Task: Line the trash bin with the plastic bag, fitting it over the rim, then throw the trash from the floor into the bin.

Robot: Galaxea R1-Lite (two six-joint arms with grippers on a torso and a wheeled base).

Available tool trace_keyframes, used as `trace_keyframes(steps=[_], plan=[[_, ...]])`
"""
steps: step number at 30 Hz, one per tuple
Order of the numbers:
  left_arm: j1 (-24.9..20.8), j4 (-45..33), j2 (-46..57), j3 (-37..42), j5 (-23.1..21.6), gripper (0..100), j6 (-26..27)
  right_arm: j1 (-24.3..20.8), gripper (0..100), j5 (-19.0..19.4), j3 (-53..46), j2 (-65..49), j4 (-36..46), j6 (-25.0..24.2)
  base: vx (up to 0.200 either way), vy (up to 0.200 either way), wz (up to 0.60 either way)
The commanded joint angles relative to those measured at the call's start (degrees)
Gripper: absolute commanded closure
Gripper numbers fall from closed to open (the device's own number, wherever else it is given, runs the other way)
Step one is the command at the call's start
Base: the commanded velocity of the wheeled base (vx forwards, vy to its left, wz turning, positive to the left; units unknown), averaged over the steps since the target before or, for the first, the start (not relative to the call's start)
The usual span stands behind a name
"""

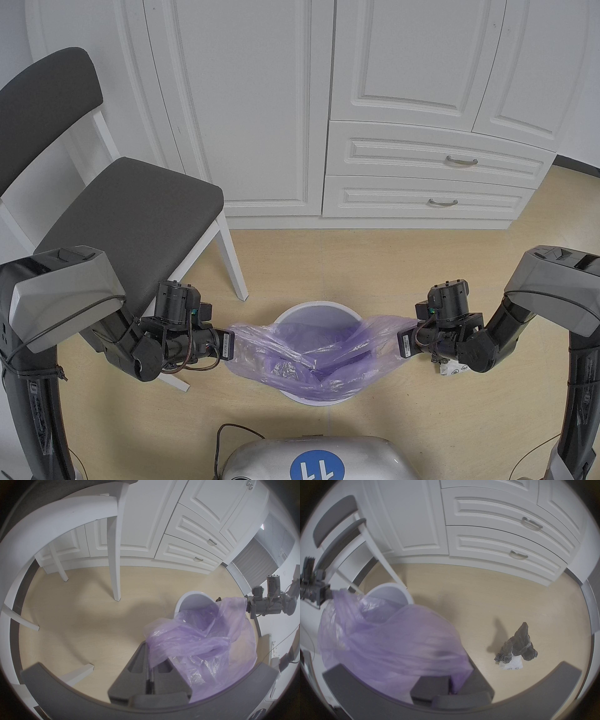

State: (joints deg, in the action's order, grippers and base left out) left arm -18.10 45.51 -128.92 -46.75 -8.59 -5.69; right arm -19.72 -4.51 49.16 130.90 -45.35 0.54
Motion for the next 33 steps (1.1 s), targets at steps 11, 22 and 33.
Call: trace_keyframes(steps=[11, 22, 33], plan=[[1.7, 0.1, 0.9, 0.2, 0.0, 100, 0.2, 4.3, 100, 5.9, -11.0, -2.8, -6.6, 13.4, 0.0, 0.0, 0.0], [1.2, -2.2, 3.5, 2.3, -1.5, 100, 2.3, 2.1, 100, 6.1, -13.9, -7.2, 0.9, 17.3, 0.0, 0.0, 0.0], [1.8, -9.2, 5.2, 5.4, -4.9, 100, 12.8, 1.3, 100, 6.1, -17.8, -9.2, 6.1, 25.8, 0.0, 0.0, 0.0]])
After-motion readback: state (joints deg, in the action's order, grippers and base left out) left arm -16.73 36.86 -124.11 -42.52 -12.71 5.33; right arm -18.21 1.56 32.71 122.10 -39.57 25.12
